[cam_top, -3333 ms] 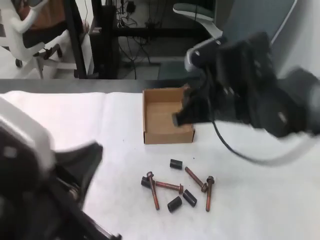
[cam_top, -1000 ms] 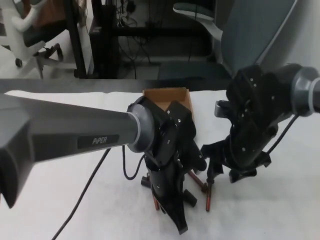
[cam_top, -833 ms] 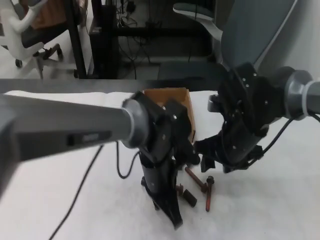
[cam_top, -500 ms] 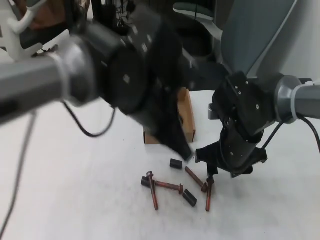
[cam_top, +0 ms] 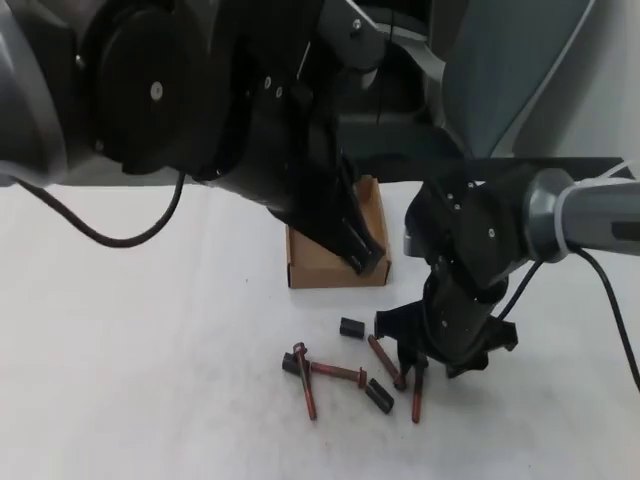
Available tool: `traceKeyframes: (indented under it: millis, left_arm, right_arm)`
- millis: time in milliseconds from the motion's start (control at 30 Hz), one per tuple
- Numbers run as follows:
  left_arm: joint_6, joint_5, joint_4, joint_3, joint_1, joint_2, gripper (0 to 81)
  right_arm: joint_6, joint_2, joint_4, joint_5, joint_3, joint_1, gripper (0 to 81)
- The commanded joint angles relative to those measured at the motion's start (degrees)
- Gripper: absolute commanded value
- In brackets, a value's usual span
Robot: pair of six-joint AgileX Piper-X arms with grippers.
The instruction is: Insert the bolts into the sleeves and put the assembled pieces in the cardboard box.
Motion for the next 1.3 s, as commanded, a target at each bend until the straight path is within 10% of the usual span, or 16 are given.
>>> traceKeyframes:
  millis: [0, 167, 733, 933, 1267]
  left_arm:
    - [-0.5, -0.5, 0.4, 0.3, 0.2, -0.6, 1.8]
    - [-0.7, -0.5, 0.8, 1.3, 0.2, -0.9, 1.8]
    - [-16.5, 1.6, -38.0, 35.8, 1.4, -25.4, 1.8]
    - [-27.3, 1.6, -59.5, 49.9, 1.4, -23.4, 1.8]
    - [-29.2, 8.8, -73.6, 52.1, 1.4, -13.1, 1.8]
  right_arm:
    - [1.1, -0.1, 0.2, 2.0, -0.2, 0.9, 55.2]
    - [0.8, 1.0, 0.3, 0.8, -0.2, 0.9, 0.4]
    - [-10.8, -25.0, -17.0, 8.1, 6.5, 2.6, 0.4]
    - [-22.1, -38.2, -42.1, 0.8, 17.6, 9.0, 0.4]
    - [-17.5, -38.0, -50.1, -3.2, 21.4, 16.1, 0.4]
